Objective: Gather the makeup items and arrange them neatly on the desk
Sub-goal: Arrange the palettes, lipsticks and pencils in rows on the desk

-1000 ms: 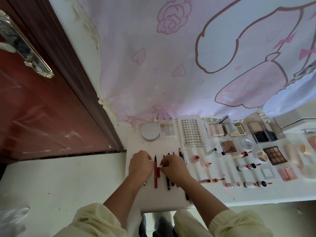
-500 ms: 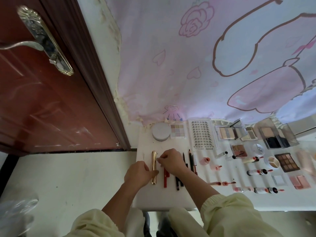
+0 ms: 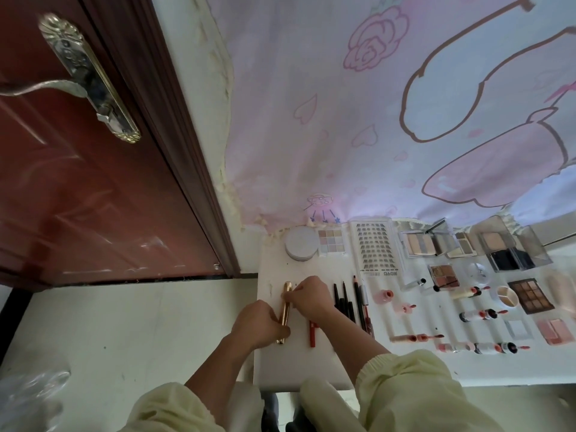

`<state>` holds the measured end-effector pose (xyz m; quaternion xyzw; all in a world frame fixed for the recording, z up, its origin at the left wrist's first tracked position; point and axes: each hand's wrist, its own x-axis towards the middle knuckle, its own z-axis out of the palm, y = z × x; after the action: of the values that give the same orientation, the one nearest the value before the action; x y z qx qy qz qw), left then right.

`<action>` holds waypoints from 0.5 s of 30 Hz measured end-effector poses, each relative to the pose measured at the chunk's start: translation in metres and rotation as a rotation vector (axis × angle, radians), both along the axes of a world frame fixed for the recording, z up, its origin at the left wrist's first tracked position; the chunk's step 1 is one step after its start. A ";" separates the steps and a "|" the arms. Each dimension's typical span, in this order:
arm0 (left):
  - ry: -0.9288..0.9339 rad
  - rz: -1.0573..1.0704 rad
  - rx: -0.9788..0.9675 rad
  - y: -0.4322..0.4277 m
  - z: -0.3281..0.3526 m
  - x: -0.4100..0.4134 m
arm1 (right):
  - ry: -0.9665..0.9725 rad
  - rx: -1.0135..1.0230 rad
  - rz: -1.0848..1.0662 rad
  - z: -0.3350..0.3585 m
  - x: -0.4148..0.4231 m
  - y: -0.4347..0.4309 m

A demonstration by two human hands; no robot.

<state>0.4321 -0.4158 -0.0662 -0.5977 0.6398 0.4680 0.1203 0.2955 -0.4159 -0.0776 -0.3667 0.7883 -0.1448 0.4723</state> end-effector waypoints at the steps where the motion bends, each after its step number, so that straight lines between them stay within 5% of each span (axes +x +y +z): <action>1: 0.035 -0.009 0.020 -0.002 0.002 0.003 | -0.033 -0.003 -0.043 0.001 0.000 0.000; 9: 0.434 0.153 0.273 -0.038 0.039 0.023 | -0.538 -0.150 -0.386 0.053 -0.021 -0.001; 15: 0.578 0.095 0.232 -0.039 0.051 0.003 | -0.487 -0.277 -0.327 0.070 -0.030 0.009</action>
<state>0.4348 -0.4549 -0.0157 -0.4515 0.5613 0.6933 -0.0212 0.2659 -0.4065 -0.0075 -0.2508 0.6734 -0.4082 0.5631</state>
